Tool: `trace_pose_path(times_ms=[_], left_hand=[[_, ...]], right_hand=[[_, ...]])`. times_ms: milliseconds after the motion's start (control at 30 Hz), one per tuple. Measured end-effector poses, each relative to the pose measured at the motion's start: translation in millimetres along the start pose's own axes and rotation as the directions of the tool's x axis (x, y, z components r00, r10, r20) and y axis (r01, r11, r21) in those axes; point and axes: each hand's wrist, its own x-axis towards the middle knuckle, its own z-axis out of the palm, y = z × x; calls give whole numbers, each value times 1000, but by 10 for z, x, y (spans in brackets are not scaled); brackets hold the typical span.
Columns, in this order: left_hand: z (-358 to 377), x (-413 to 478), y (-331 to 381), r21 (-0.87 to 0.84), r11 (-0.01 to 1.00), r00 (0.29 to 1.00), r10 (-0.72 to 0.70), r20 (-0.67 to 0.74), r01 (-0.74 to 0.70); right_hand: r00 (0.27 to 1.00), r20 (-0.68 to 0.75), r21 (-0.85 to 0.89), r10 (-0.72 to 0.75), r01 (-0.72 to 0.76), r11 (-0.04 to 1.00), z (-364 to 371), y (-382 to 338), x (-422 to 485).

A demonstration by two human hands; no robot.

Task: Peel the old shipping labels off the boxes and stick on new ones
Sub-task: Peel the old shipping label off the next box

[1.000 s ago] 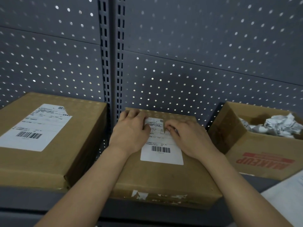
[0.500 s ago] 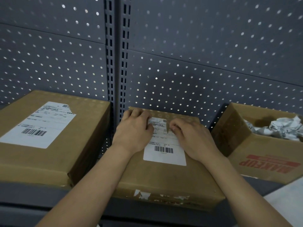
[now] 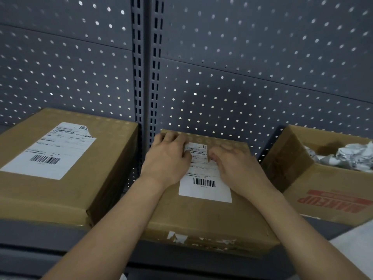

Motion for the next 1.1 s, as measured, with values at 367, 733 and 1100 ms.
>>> trace_pose_path(times_ms=[367,733,1100], left_hand=[[6,5,-2,-8,1000,1000,-2,-2,2],[1,10,-9,-16,1000,1000,-2,-2,2],[0,11,-10,-23,1000,1000,-2,8,2]], right_hand=[[996,-86,31,-25,28,999,15,20,-6],[999,-34,99,10,-7,995,7,28,-35],[1000,12,35,13,-14,999,-29,-22,-26]])
